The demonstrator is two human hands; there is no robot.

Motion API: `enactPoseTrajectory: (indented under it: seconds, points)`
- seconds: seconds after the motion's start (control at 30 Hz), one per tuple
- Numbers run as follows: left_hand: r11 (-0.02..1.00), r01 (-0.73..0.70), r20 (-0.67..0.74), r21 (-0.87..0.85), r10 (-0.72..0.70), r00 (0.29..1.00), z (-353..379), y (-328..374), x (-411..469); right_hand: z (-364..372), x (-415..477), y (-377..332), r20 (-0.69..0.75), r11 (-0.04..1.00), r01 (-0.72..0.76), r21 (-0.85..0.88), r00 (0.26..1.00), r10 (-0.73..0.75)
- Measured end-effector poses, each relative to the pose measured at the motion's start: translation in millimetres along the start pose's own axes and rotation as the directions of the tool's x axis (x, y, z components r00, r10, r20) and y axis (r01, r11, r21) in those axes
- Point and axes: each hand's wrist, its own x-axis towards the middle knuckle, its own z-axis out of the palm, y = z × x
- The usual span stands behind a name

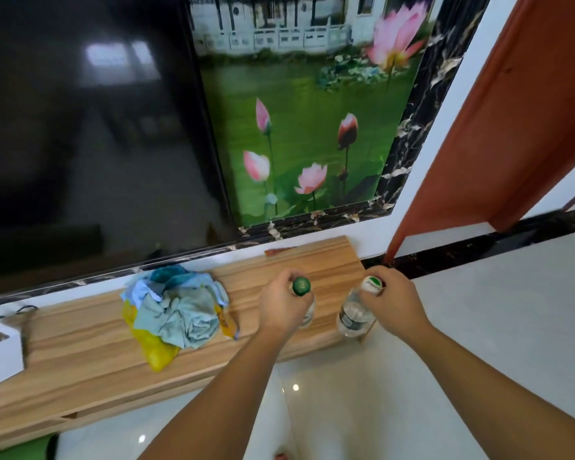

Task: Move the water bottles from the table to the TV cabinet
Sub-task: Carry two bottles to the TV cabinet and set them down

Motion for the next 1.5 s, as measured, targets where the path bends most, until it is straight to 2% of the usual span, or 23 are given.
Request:
enactPoseTrajectory:
  seconds: [0.3,0.5,0.67,0.83,1.03,1.33,1.5]
  points:
    - [0.995,0.101,-0.054,0.026,-0.099,0.994,47.9,7.0,102.6,8.0,140.6,34.3,0.092,0.994,-0.028,0.109,0.996,0.018]
    - [0.954,0.289,-0.149,0.084,-0.274,0.95,84.3,13.6,143.5,19.7,227.5,71.3,0.206,0.995,-0.074,0.066,0.977,0.059]
    - [0.926,0.355,-0.162,0.13,-0.334,0.929,106.4,12.4,169.8,30.8,267.2,86.6,0.283,0.995,-0.091,0.029,0.956,0.079]
    - [0.919,0.356,-0.14,0.169,-0.335,0.932,120.6,-2.3,205.4,42.7,299.9,90.6,0.288,0.996,-0.091,-0.013,0.953,0.091]
    - [0.889,0.399,-0.02,0.226,-0.405,0.914,141.6,-27.4,248.6,56.2,341.1,97.4,0.269,0.976,-0.217,-0.037,0.938,0.219]
    - [0.857,0.505,-0.089,0.101,-0.498,0.863,155.4,-54.3,306.8,93.4,385.7,115.3,0.276,0.98,-0.174,-0.096,0.941,0.194]
    - [0.863,0.47,-0.066,0.186,-0.467,0.882,179.1,-67.8,342.1,113.7,416.9,128.3,0.285,0.976,-0.159,-0.152,0.938,0.197]
